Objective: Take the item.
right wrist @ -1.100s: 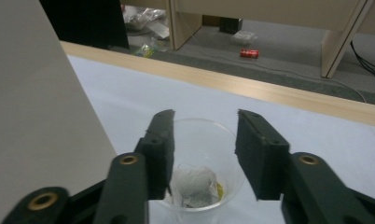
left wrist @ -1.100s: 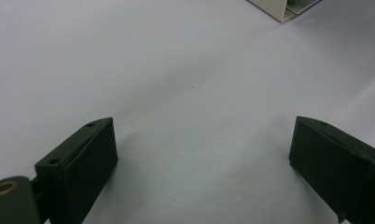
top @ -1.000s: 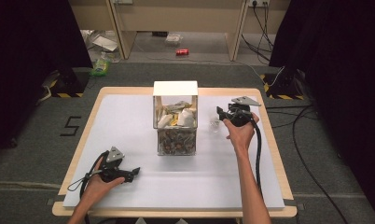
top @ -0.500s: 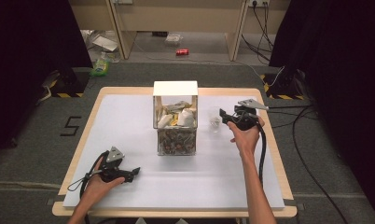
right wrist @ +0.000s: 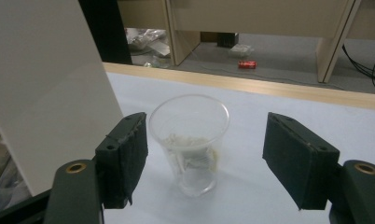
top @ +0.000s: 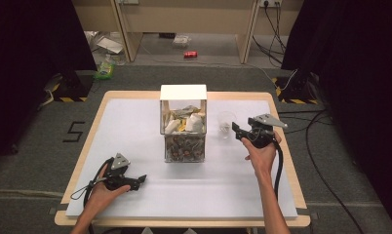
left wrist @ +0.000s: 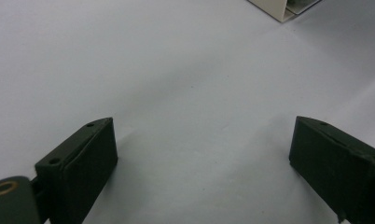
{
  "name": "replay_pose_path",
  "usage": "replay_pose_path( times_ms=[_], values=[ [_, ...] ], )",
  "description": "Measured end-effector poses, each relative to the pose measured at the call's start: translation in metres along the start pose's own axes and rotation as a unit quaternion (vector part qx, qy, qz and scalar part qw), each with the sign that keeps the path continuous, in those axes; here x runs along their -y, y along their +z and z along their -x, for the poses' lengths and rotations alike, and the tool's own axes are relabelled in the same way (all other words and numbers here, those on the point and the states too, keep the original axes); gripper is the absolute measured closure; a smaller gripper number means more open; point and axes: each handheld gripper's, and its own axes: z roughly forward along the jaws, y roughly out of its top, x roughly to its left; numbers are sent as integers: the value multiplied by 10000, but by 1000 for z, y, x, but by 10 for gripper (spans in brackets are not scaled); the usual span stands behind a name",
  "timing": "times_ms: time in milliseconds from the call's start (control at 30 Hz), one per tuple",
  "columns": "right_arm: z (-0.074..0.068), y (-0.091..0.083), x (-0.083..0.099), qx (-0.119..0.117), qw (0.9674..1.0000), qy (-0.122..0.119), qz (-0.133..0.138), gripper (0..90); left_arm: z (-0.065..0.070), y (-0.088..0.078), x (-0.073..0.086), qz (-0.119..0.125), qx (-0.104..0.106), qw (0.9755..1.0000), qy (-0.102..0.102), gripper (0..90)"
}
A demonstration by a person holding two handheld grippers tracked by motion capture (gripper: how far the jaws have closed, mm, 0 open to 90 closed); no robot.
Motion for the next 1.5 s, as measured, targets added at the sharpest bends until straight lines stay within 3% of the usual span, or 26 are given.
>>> replay_pose_path(
  times_ms=[367, 900, 1500],
  values=[
    [-4, -1, 12, -183, 9997, 109, -95, 319, 0, 0, 0, 7, 34, 10000, -16, 67],
    [-2, -15, 23, -180, 9997, 36, -184, 306, 0, 0, 0, 8, 35, 10000, -16, 67],
    [-13, -26, 33, -403, 9988, -7, -263, 291, 0, 0, 0, 7, 33, 10000, -14, 67]
  ],
)
